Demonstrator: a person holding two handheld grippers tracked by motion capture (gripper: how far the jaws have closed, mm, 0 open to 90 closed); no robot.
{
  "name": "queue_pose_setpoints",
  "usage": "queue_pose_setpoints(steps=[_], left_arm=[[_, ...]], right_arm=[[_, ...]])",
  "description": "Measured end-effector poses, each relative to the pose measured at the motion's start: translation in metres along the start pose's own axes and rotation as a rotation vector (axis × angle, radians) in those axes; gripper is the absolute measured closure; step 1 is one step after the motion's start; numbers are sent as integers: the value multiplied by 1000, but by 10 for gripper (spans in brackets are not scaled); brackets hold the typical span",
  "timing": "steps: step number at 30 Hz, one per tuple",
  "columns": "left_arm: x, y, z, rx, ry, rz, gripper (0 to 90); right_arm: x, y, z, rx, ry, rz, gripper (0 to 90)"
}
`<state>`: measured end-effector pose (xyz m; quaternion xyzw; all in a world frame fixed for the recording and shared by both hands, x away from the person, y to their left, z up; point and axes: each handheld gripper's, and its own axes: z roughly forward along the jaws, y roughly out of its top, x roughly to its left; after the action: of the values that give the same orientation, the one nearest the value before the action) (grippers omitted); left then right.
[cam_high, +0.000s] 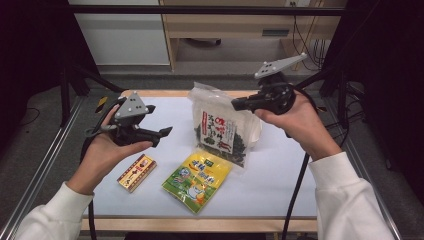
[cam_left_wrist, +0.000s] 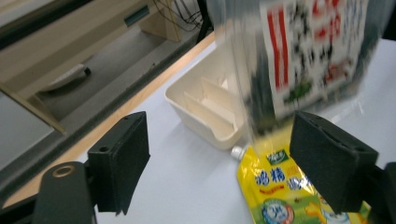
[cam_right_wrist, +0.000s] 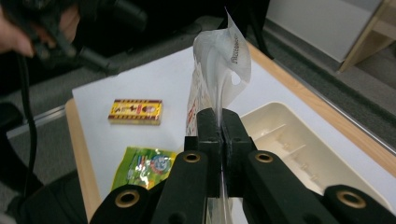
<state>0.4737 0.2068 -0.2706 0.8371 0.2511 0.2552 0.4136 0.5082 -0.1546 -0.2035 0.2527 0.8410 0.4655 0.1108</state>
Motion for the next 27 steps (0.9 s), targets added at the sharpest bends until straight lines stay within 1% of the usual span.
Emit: queue_pose_setpoints(steps=[1, 2, 3, 4, 7, 8, 9, 10, 11, 12, 13, 14, 16, 17, 18, 20, 21, 23, 24, 27], left_arm=[[0, 0, 0, 0, 0, 0, 182], [-1, -13, 0, 5, -10, -18, 174], [-1, -13, 0, 5, -10, -18, 168], [-1, -26, -1, 10, -5, -37, 159], [-3, -44, -1, 28, 3, -67, 145], [-4, -50, 0, 31, 6, -84, 143], [-5, -57, 0, 41, 5, -93, 142], [-5, -57, 0, 41, 5, -93, 141], [-6, -62, 0, 37, 3, -105, 141], [-7, -74, 1, 40, 5, -124, 141], [-7, -74, 1, 40, 5, -124, 141], [-9, -85, 0, 44, 16, -144, 142], [-10, -96, 0, 46, 23, -160, 142], [-10, -96, 0, 46, 23, -160, 143], [-10, -107, -1, 47, 29, -179, 144], [-10, -117, -2, 47, 38, -197, 146], [-10, -117, -2, 47, 38, -197, 146], [-9, -131, -2, 55, 49, -221, 146], [-9, -131, -2, 55, 49, -221, 145], [-8, -147, -3, 60, 82, -243, 141]], right_arm=[[0, 0, 0, 0, 0, 0, 890], [-11, -1, -8, -27, -22, 31, 890], [-11, -1, -8, -27, -22, 31, 890], [-21, -1, -14, -57, -43, 54, 890], [-35, -1, -22, -103, -77, 90, 890], [-40, -1, -25, -117, -93, 103, 890], [-45, -1, -27, -131, -108, 116, 890], [-51, -1, -29, -143, -126, 128, 890], [-51, -1, -29, -143, -126, 128, 890], [-60, -1, -30, -162, -153, 148, 890], [-60, -1, -30, -162, -153, 148, 890], [-69, -2, -30, -180, -172, 173, 890], [-76, -2, -29, -192, -186, 186, 891], [-80, -3, -28, -196, -192, 193, 891], [-83, -3, -26, -199, -193, 206, 890], [-89, -4, -22, -199, -197, 208, 891], [-89, -4, -22, -199, -197, 208, 891], [-94, -4, -17, -194, -202, 214, 891], [-94, -4, -17, -194, -202, 214, 891], [-97, -3, -11, -194, -200, 210, 891]])
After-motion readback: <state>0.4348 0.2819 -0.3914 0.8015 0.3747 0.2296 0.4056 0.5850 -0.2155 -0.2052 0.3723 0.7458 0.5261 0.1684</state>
